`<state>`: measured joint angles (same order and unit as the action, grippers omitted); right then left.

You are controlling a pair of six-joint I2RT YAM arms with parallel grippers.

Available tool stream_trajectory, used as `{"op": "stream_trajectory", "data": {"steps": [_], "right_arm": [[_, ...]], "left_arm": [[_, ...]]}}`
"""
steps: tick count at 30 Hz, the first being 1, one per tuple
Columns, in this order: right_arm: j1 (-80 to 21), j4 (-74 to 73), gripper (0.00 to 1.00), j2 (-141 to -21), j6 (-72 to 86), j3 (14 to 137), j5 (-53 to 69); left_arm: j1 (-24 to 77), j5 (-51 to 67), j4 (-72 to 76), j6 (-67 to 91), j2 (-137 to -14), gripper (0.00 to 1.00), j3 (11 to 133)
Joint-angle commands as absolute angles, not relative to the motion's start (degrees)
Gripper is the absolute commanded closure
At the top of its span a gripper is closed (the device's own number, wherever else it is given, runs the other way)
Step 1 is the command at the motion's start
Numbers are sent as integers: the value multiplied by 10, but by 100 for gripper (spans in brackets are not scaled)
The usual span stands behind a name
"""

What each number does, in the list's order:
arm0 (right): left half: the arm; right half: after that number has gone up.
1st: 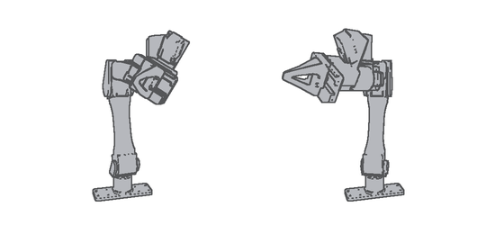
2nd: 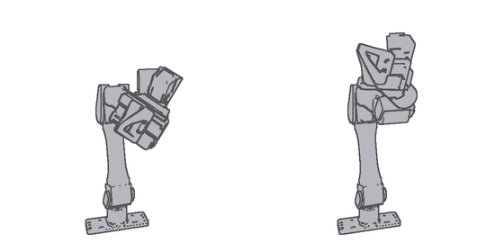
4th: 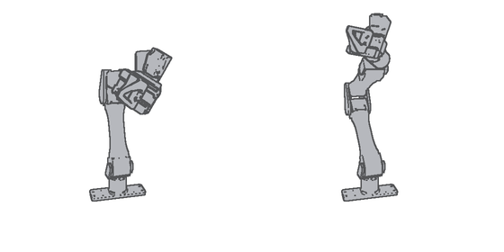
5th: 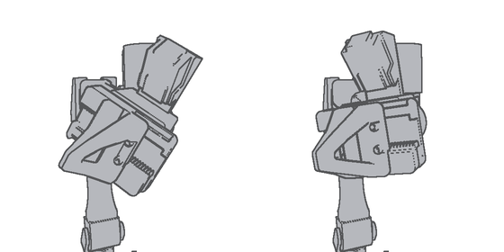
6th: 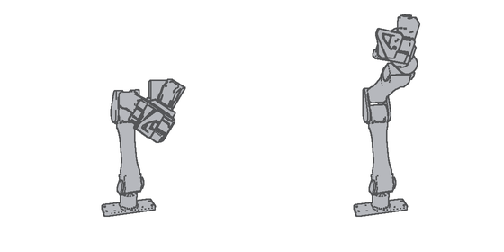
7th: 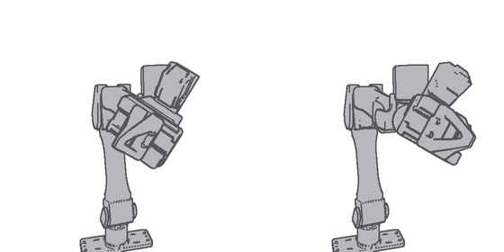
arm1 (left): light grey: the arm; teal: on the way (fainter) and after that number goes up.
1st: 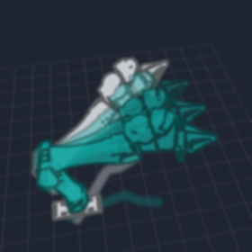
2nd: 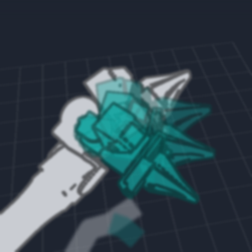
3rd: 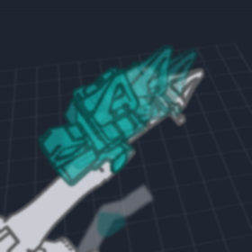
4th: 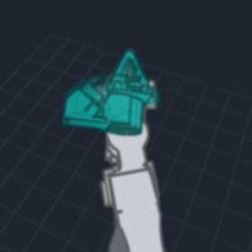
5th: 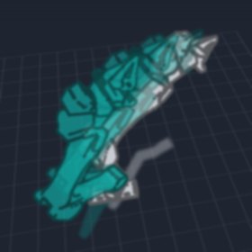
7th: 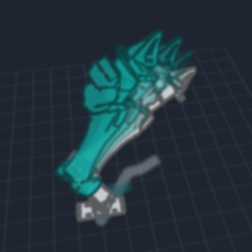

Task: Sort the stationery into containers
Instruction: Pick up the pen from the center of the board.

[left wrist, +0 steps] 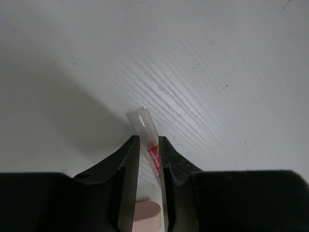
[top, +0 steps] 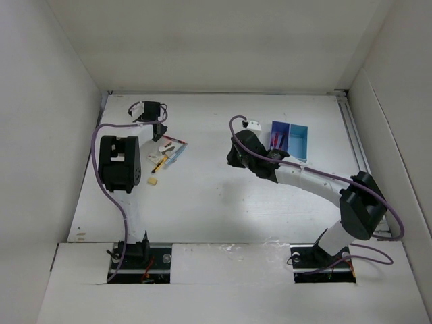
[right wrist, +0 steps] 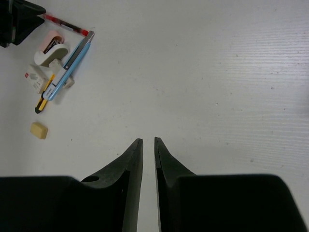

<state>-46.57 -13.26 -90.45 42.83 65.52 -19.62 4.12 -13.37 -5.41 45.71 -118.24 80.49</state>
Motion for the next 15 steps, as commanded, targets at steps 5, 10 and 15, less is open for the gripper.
{"op": "stream_trajectory", "data": {"steps": [5,10,15], "right_arm": [[-465,-111,77,-892,424,661,-196],[-465,-111,76,-892,424,661,-196],[-465,-111,76,-887,424,661,-196]], "left_arm": [[41,-135,-78,423,-1194,84,828],[54,-174,-93,403,-1206,77,848],[65,-179,-107,397,-1216,91,860]]}}
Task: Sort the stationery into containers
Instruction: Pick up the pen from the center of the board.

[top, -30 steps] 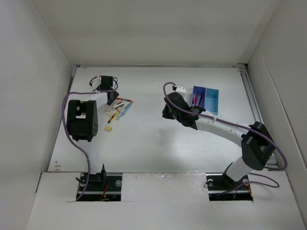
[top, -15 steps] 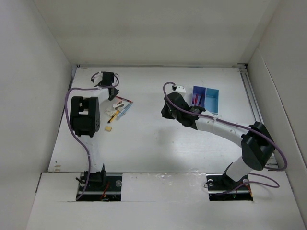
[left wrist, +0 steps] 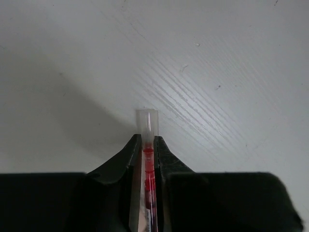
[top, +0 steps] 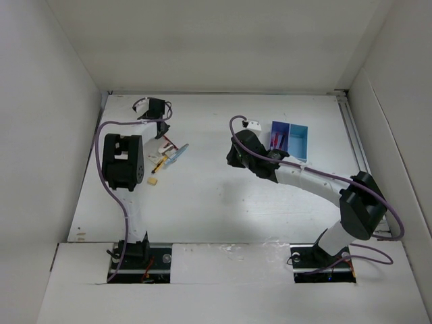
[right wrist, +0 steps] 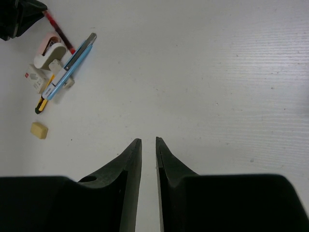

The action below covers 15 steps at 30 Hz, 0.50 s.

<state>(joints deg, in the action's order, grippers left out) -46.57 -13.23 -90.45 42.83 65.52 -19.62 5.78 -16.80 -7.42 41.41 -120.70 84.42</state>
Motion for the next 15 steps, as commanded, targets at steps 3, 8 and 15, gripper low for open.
{"op": "stream_trajectory", "data": {"steps": [3,8,15], "right_arm": [[-465,-111,76,-887,424,661,-196],[-465,-111,72,-882,424,661,-196],[-465,-111,69,-875,424,656,-191]], "left_arm": [[65,-162,-92,397,-1211,100,860],[65,-140,-69,403,-1183,100,842],[65,-55,35,416,-1101,100,779]]}}
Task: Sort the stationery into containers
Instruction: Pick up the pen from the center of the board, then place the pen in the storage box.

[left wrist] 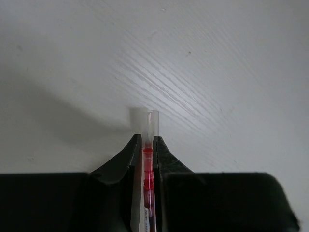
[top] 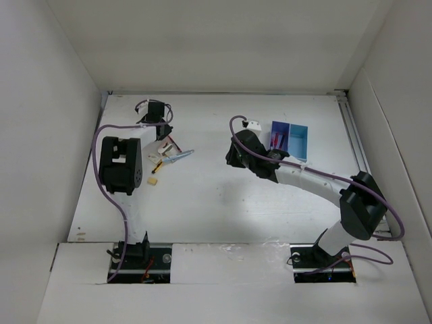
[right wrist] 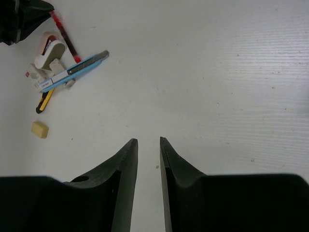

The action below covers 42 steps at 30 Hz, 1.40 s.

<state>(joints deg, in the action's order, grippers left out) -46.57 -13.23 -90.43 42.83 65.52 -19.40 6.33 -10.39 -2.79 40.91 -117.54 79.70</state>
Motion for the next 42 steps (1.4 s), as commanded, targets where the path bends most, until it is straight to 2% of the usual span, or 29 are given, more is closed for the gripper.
{"op": "stream_trajectory", "data": {"steps": [1,13,18,29,42], "right_arm": [[-465,-104,69,-875,424,650,-191],[-465,-65,66,-836,424,621,-185],[-460,-27,59,-805,412,598,-131],[-447,-11,56,-804,407,585,-96],[-426,-4,56,-850,407,597,12]], "left_arm": [[65,-47,46,416,-1093,100,765],[100,-8,109,400,-977,100,721],[185,5,158,373,-931,100,652],[284,68,249,389,-865,100,544],[291,133,330,430,-848,100,485]]}}
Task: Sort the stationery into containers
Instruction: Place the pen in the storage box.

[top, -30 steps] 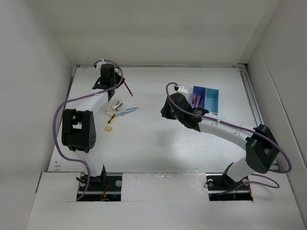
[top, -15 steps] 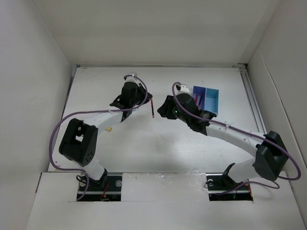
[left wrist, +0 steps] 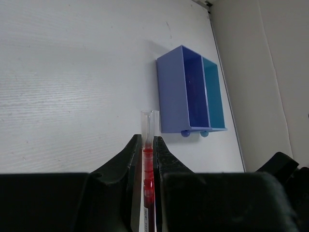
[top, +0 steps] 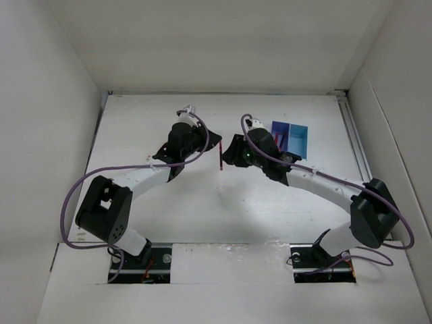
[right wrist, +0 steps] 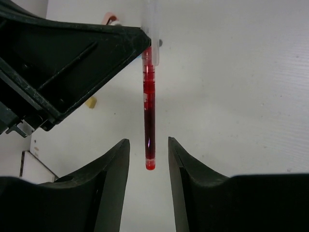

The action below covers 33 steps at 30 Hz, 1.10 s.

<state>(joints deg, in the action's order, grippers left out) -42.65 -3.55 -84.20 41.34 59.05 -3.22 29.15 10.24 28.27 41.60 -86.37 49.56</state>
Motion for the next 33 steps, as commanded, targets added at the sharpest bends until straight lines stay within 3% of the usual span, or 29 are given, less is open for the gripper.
{"op": "stream_trajectory", "data": {"steps": [1,9,14,17,20,21,24,26,33], "right_arm": [[-426,1,57,-850,407,597,18],[-416,6,65,-882,412,602,23],[-405,11,92,-882,417,602,29],[-400,11,100,-882,423,597,24],[-395,11,100,-882,423,597,17],[-389,11,100,-882,428,597,17],[-375,11,100,-876,428,591,11],[-367,11,100,-876,428,585,11],[-334,-3,100,-866,433,580,-44]], "left_arm": [[297,134,330,430,-848,100,485],[308,166,356,440,-848,100,468],[308,172,356,434,-832,100,457],[308,172,356,434,-820,100,451],[308,172,351,419,-813,81,451],[308,172,339,414,-813,65,451],[308,166,325,390,-796,41,456],[308,160,320,380,-774,34,456],[308,116,293,347,-694,33,419]]}}
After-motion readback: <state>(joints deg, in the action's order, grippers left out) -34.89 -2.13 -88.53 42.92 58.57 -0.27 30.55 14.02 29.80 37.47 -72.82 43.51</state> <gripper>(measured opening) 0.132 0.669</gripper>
